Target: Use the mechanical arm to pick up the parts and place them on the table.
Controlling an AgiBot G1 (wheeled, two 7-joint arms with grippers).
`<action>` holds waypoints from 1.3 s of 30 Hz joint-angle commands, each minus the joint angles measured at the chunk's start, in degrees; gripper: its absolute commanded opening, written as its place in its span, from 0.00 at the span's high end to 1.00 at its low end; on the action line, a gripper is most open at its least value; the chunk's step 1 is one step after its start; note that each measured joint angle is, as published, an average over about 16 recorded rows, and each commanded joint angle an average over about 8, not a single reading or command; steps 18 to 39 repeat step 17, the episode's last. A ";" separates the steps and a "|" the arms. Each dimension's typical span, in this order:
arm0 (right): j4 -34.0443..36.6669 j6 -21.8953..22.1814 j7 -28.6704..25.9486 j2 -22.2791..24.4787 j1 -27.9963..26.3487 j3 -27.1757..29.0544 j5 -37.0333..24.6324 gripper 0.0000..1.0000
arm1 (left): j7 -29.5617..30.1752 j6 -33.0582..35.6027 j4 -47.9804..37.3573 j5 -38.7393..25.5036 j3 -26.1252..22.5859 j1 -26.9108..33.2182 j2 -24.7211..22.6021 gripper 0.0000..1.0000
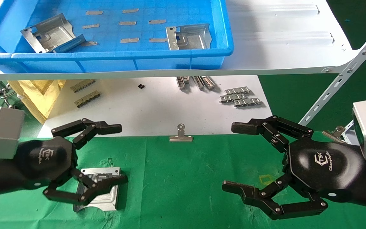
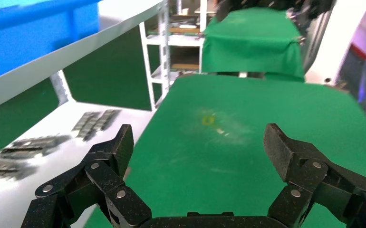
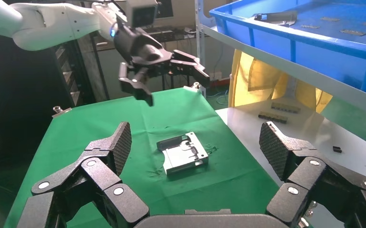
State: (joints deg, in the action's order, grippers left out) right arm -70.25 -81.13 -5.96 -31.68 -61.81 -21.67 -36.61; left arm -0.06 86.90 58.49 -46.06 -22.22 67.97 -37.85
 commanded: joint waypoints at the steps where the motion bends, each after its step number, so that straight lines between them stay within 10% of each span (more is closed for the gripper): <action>1: 0.00 0.00 0.00 0.00 0.00 0.00 0.00 0.00 | 1.63 -0.18 2.28 0.64 0.94 -0.97 0.43 0.00; 15: 0.01 0.01 0.00 0.01 0.01 0.00 0.01 0.00 | 11.29 -1.23 16.28 4.50 6.60 -6.81 3.00 0.00; 39: 0.01 0.02 0.00 0.01 0.01 0.01 0.01 0.00 | 11.65 -1.26 16.98 4.68 6.86 -7.07 3.10 0.00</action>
